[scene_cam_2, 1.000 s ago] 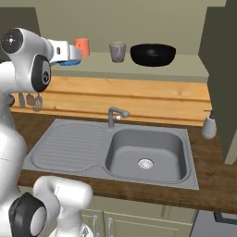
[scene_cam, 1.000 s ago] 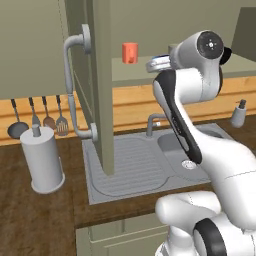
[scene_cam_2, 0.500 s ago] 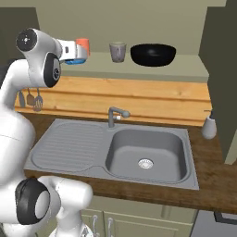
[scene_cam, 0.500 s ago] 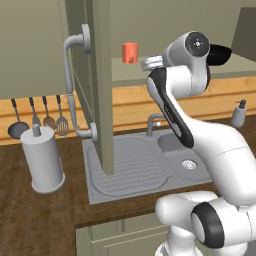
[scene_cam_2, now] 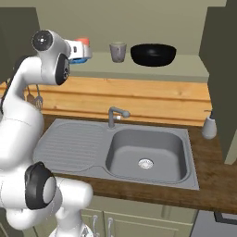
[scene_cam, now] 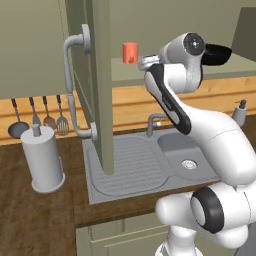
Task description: Gather all objects into one cabinet and sort the glasses and bowls to opposite sides.
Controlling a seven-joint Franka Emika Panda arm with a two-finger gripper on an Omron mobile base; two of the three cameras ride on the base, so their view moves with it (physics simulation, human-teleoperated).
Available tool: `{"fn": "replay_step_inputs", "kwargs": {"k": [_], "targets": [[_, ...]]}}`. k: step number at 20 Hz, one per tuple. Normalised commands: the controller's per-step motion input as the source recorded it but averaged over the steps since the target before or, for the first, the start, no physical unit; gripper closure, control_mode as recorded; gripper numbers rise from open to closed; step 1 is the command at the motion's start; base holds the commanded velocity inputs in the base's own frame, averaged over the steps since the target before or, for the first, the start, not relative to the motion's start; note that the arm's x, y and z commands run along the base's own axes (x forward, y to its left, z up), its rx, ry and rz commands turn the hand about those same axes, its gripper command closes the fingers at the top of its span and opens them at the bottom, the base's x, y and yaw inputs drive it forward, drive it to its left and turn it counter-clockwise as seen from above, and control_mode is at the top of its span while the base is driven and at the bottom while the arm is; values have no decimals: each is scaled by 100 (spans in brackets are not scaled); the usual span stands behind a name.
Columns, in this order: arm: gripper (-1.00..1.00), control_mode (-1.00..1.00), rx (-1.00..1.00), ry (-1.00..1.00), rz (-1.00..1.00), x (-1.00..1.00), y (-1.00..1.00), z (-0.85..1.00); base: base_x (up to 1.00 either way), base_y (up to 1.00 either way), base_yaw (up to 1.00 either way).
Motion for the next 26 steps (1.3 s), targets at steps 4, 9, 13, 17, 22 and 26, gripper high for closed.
{"fn": "replay_step_inputs", "kwargs": {"k": [4,9,13,17,22,26], "targets": [[100,-100,0,-1,3,20,18,-38,0,0,0],[100,-100,0,-1,0,25,26,-8,0,0,0],[100,-100,0,-1,0,37,26,-1,0,0,0],[100,-100,1,0,0,60,25,0,0,0,0],[100,-100,6,0,1,70,11,0,0,0,0],[-100,-100,3,0,0,37,7,-7,0,0,0]]}}
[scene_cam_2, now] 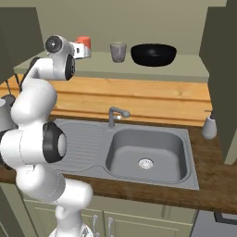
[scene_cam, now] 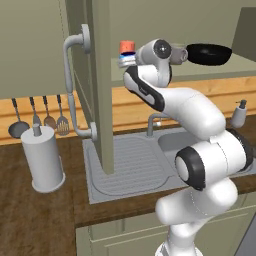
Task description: Gather all objects into one cabinet and sort the glasses and bowls to opposite sides.
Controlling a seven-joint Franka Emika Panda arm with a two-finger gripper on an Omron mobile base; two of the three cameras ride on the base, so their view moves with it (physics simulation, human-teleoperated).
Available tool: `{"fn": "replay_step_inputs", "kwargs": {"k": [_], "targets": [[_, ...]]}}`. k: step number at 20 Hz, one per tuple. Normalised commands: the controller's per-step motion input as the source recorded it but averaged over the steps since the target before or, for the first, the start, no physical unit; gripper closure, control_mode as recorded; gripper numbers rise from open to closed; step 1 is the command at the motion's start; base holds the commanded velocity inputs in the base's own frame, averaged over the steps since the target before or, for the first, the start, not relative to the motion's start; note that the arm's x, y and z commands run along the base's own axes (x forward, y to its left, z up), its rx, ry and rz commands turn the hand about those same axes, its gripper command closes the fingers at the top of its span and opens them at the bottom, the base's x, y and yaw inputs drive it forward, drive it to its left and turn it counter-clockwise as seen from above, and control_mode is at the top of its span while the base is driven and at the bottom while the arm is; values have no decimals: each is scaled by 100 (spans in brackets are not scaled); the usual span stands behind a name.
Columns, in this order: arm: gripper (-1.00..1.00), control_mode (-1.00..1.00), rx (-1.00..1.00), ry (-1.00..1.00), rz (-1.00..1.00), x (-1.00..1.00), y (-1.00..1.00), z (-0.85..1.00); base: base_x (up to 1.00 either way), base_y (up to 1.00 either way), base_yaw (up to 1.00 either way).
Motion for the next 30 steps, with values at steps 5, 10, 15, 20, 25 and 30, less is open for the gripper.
{"fn": "replay_step_inputs", "kwargs": {"k": [5,10,15,20,25,30], "targets": [[-100,-100,9,0,-1,-15,2,2,0,0,0],[-100,-100,13,1,-8,-43,0,13,0,0,0],[-100,-100,4,0,-28,-22,-13,5,0,0,0],[-100,-100,0,0,-17,1,-25,17,0,0,0],[-100,-100,0,0,-5,-17,-39,44,0,0,0],[-100,-100,0,0,0,-51,-41,38,0,0,0]]}}
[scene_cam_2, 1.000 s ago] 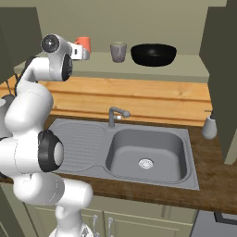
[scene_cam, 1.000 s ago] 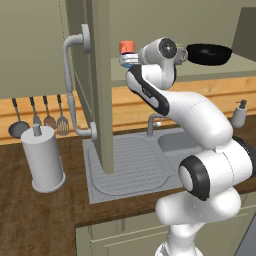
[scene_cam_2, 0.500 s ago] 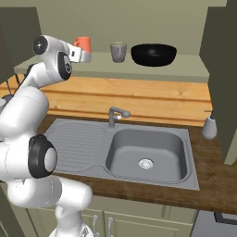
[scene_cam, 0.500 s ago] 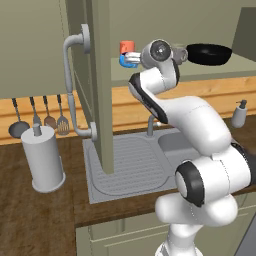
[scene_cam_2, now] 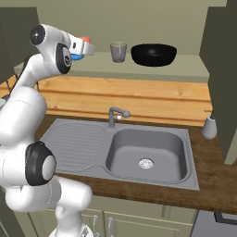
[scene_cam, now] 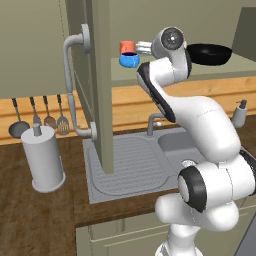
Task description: Gather all objects into one cabinet and sort the glasses and bowls to opposite sides.
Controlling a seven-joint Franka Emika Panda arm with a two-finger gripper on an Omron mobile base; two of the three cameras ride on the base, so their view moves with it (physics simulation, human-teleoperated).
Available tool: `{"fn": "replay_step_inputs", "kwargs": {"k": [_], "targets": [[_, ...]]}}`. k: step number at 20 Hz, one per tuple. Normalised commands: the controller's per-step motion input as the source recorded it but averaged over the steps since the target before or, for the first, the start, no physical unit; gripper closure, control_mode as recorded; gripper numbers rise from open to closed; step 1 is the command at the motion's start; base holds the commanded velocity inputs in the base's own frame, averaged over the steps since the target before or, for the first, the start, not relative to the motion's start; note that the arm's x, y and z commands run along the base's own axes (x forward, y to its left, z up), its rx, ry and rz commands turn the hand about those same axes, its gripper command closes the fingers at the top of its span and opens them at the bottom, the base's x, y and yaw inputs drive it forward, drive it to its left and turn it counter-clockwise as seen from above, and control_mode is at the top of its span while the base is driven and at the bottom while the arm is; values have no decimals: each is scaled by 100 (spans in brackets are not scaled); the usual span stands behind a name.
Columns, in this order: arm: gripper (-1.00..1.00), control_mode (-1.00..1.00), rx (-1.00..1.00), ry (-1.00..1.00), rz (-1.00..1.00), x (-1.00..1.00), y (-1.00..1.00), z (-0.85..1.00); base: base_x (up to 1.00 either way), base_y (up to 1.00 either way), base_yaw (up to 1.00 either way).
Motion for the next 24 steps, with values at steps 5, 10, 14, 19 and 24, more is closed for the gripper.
{"fn": "replay_step_inputs", "kwargs": {"k": [5,10,14,19,24], "targets": [[-100,-100,-2,0,0,-54,-19,1,0,0,0],[-100,-100,-4,0,6,-20,-21,-1,0,0,0],[-100,-100,-1,0,11,-4,-33,0,0,0,0],[-100,-100,0,0,10,-2,-29,0,0,0,0],[-100,-100,0,0,0,-11,-18,0,0,0,0]]}}
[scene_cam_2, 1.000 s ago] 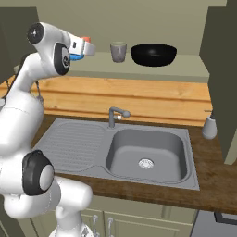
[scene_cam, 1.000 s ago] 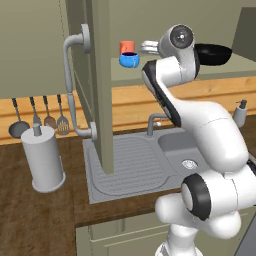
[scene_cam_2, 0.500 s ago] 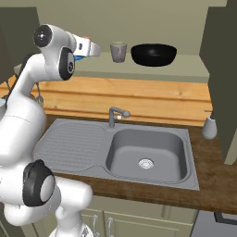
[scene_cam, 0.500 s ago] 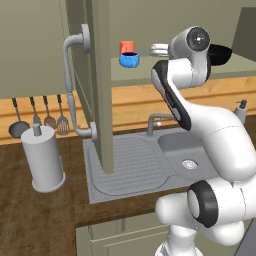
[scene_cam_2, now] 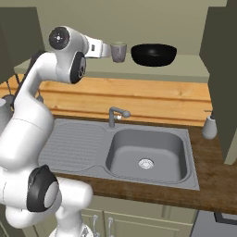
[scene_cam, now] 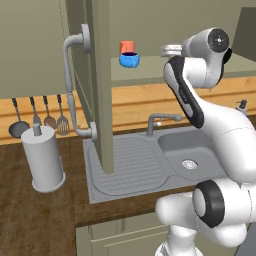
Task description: Gather all objects into one cabinet and sort the glasses and bowls to opposite sides.
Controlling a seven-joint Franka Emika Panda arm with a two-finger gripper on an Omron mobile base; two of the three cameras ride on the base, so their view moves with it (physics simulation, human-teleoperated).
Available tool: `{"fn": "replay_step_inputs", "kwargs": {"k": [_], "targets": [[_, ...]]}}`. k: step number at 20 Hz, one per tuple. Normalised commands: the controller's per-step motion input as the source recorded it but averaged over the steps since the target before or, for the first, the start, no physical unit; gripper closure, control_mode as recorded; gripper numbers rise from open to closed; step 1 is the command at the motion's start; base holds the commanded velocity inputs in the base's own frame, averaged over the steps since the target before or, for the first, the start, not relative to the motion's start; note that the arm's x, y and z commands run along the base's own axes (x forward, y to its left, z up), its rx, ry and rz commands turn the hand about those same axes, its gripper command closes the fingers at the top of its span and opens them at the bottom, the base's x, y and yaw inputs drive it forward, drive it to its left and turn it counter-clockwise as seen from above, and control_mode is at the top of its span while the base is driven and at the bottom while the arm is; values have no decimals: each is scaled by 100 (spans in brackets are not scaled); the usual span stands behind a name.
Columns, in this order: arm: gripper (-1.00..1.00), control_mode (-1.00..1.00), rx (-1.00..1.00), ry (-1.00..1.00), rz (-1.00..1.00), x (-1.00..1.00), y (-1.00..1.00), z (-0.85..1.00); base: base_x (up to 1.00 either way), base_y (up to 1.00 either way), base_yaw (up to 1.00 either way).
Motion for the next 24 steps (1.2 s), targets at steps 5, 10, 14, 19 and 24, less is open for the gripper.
{"fn": "replay_step_inputs", "kwargs": {"k": [5,10,14,19,24], "targets": [[-100,-100,0,0,0,-3,-2,0,0,0,0],[-100,-100,0,0,0,-9,0,0,0,0,0],[-100,-100,0,0,0,-4,-9,0,0,0,0],[-100,-100,0,0,0,-6,-29,0,0,0,0],[-100,-100,0,0,0,0,-33,1,0,0,0]]}}
